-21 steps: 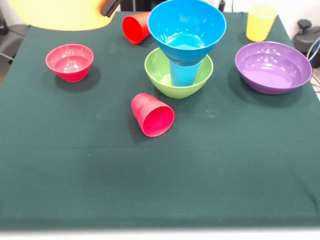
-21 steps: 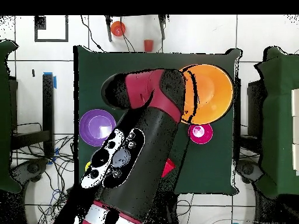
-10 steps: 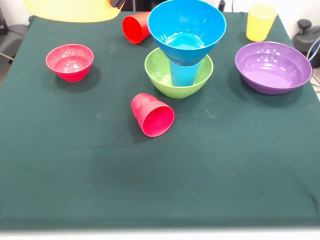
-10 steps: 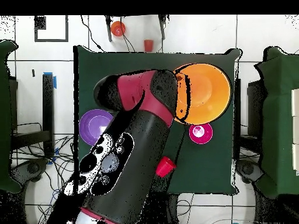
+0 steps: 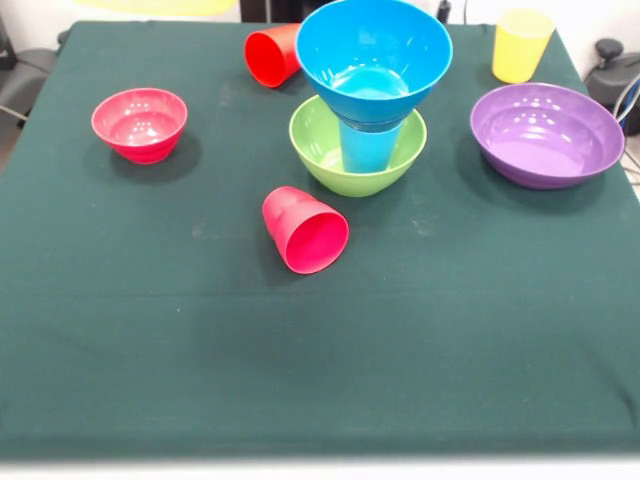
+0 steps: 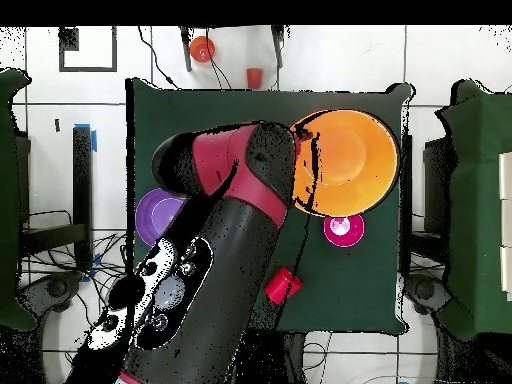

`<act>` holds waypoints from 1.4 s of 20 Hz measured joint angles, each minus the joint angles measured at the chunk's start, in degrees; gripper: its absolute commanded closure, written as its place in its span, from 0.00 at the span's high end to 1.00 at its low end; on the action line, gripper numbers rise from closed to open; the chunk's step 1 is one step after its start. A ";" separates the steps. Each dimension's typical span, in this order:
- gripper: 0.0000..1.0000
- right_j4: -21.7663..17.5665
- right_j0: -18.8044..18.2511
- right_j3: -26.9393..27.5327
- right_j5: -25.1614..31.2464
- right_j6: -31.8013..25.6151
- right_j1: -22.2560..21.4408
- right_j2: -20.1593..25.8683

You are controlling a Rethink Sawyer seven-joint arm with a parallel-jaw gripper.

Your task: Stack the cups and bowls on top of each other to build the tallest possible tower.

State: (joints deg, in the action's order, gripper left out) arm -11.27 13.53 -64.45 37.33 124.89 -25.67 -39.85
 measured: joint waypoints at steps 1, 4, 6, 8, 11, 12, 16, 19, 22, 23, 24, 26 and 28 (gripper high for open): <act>0.00 0.01 0.64 0.00 0.00 0.00 0.18 -0.68; 0.00 0.02 1.41 0.00 0.00 0.00 0.28 -1.38; 0.00 0.02 1.95 0.00 0.00 0.00 0.32 -1.90; 0.00 0.02 2.47 0.01 -0.01 0.00 0.38 -2.47; 0.00 0.04 3.14 0.02 -0.01 0.00 0.76 -3.50; 0.00 0.04 3.20 0.02 -0.01 0.00 0.85 -3.63; 0.00 0.05 3.51 0.02 -0.01 0.00 2.07 -4.59; 0.00 0.05 3.50 -0.02 -0.01 0.00 3.03 -4.98; 0.00 0.05 3.50 -0.21 -0.01 0.00 3.92 -5.21; 0.00 0.05 3.50 -0.24 -0.02 0.00 4.04 -5.21; 0.00 0.05 3.50 -0.31 -0.01 0.00 4.25 -5.21; 0.00 0.06 3.54 -0.51 -0.02 0.00 4.73 -5.28; 0.00 0.06 3.62 -0.69 -0.02 0.00 5.02 -5.42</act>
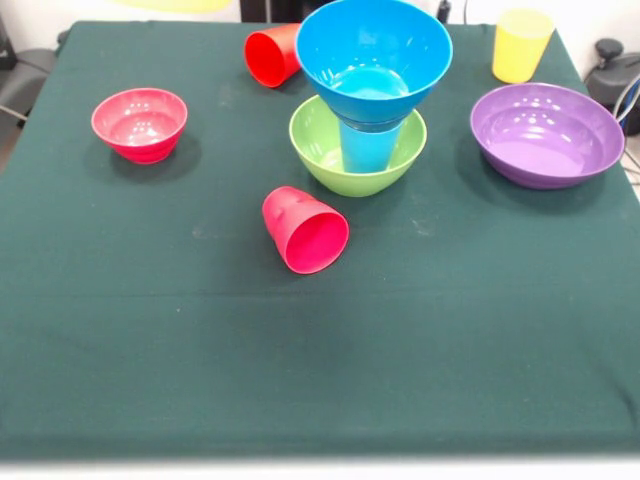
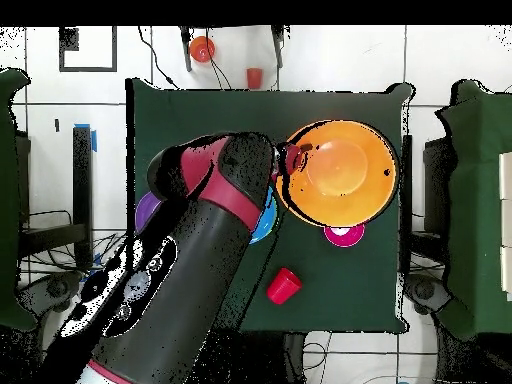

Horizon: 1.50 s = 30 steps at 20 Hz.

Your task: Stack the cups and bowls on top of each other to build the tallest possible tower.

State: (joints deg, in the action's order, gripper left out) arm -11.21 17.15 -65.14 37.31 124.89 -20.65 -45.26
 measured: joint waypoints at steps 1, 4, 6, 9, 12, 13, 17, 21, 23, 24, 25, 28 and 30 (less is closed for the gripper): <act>0.00 0.00 0.08 -0.13 0.00 0.00 0.16 -0.10; 0.00 0.00 0.40 -0.56 0.00 0.01 0.67 -0.49; 0.00 0.02 0.70 -0.70 0.00 0.16 1.11 -0.92; 0.00 0.02 1.02 -0.81 0.00 0.62 1.61 -1.40; 0.00 0.08 1.47 -0.95 0.00 1.70 2.35 -2.17; 0.00 0.08 1.57 -0.97 -0.01 1.99 2.51 -2.34; 0.00 0.09 2.04 -1.06 -0.01 3.52 3.08 -3.04; 0.00 0.09 2.20 -1.14 -0.01 4.49 3.11 -3.60; 0.00 0.09 2.20 -1.14 -0.01 4.51 3.11 -3.86; 0.00 0.09 2.21 -1.14 -0.01 4.51 3.11 -3.94; 0.00 0.09 2.31 -1.18 -0.01 4.52 3.14 -4.36; 0.00 0.11 2.73 -1.26 -0.01 4.52 3.31 -5.22; 0.00 0.11 3.70 -1.50 -0.01 4.52 3.74 -6.61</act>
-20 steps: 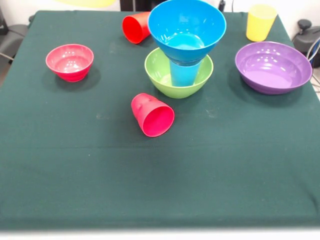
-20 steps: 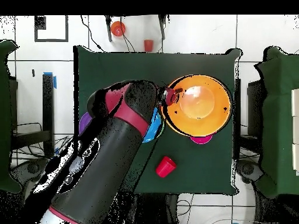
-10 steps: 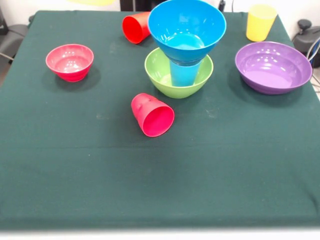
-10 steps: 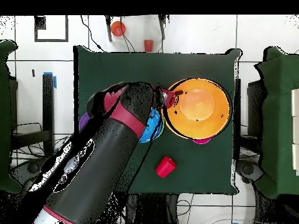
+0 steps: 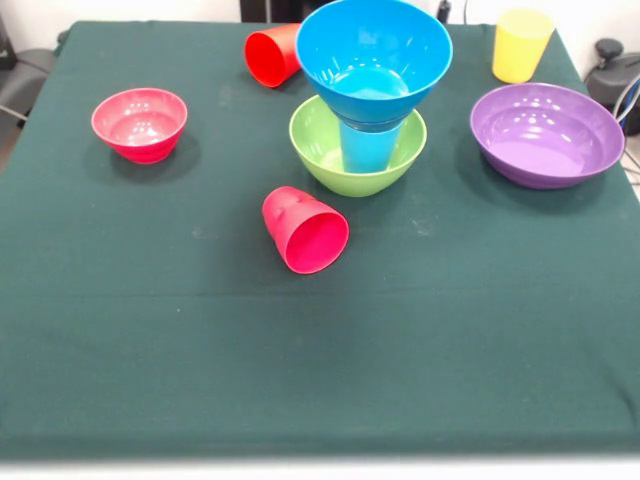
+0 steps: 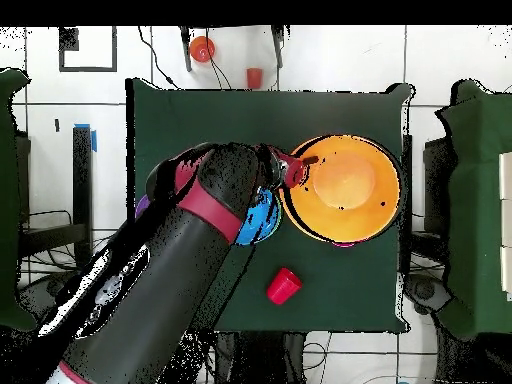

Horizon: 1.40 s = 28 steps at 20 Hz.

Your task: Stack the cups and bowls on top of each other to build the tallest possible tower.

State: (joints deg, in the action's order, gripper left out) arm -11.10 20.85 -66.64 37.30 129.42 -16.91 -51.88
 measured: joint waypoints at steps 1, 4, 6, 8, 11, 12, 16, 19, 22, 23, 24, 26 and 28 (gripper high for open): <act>0.00 0.00 0.56 -0.22 0.00 0.00 0.14 -0.54; 0.00 0.02 1.74 -0.84 0.00 0.00 0.18 -1.34; 0.00 0.02 2.18 -1.13 0.00 0.00 0.21 -1.66; 0.00 0.02 3.07 -1.83 0.00 0.00 0.34 -2.47; 0.00 0.02 3.79 -2.07 0.26 0.00 0.80 -3.39; 0.00 0.02 3.88 -2.08 0.31 0.00 0.88 -3.52; 0.00 0.04 4.46 -2.12 0.33 0.00 1.46 -4.22; 0.00 0.04 4.44 -2.18 0.33 0.00 1.52 -4.22; 0.00 0.10 4.46 -2.19 0.44 0.00 1.58 -4.26; 0.00 0.18 4.46 -2.19 0.58 0.00 1.59 -4.27; 0.00 0.27 4.47 -2.20 0.71 0.00 1.60 -4.28; 0.00 0.42 4.49 -2.19 0.90 0.00 1.61 -4.31; 0.00 0.71 4.58 -2.20 1.24 0.00 1.65 -4.36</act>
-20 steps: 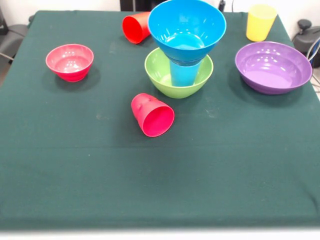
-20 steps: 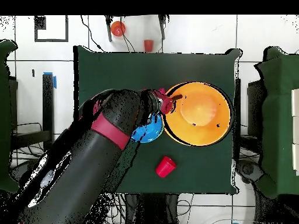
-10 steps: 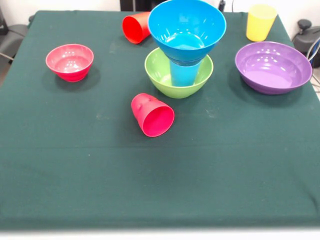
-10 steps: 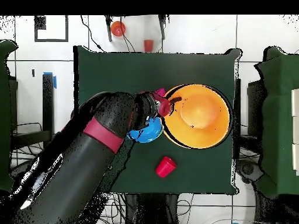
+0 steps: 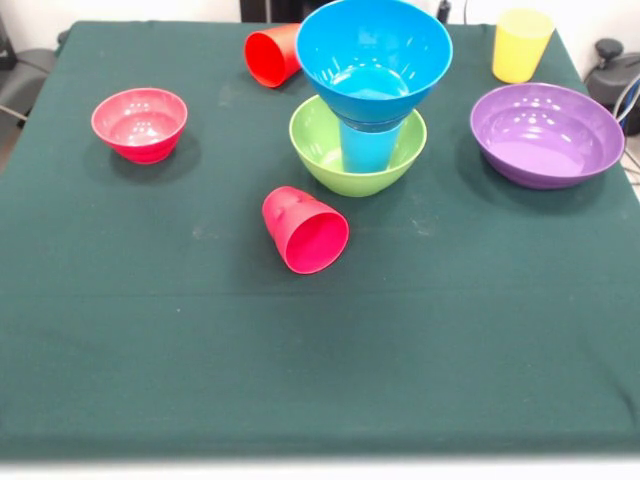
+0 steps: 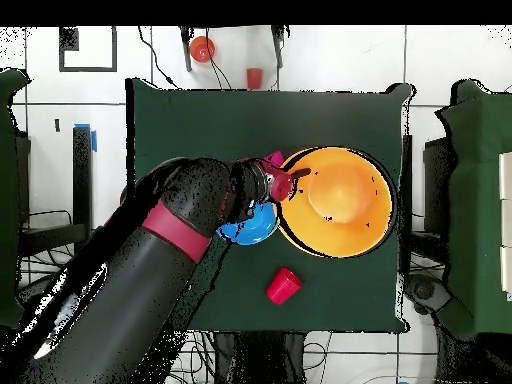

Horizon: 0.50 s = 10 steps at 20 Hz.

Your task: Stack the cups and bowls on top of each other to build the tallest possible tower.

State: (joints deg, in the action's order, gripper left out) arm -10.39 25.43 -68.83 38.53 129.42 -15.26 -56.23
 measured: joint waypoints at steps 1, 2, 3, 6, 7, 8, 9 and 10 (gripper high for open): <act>0.00 0.06 0.03 -0.01 0.04 0.00 0.01 0.00; 0.00 0.12 0.07 -0.02 0.07 0.00 0.02 -0.01; 0.00 0.19 0.14 -0.02 0.07 0.00 0.04 -0.04; 0.00 0.28 0.28 -0.02 0.07 0.00 0.14 -0.07; 0.00 0.28 0.31 -0.02 0.06 0.00 0.19 -0.12; 0.00 0.28 0.36 -0.03 0.07 0.00 0.31 -0.22; 0.00 0.28 0.41 -0.03 0.07 0.00 0.42 -0.32; 0.00 0.28 0.47 -0.03 0.07 0.00 0.58 -0.46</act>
State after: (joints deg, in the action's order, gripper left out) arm -10.10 25.90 -68.87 38.60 129.42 -14.68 -56.69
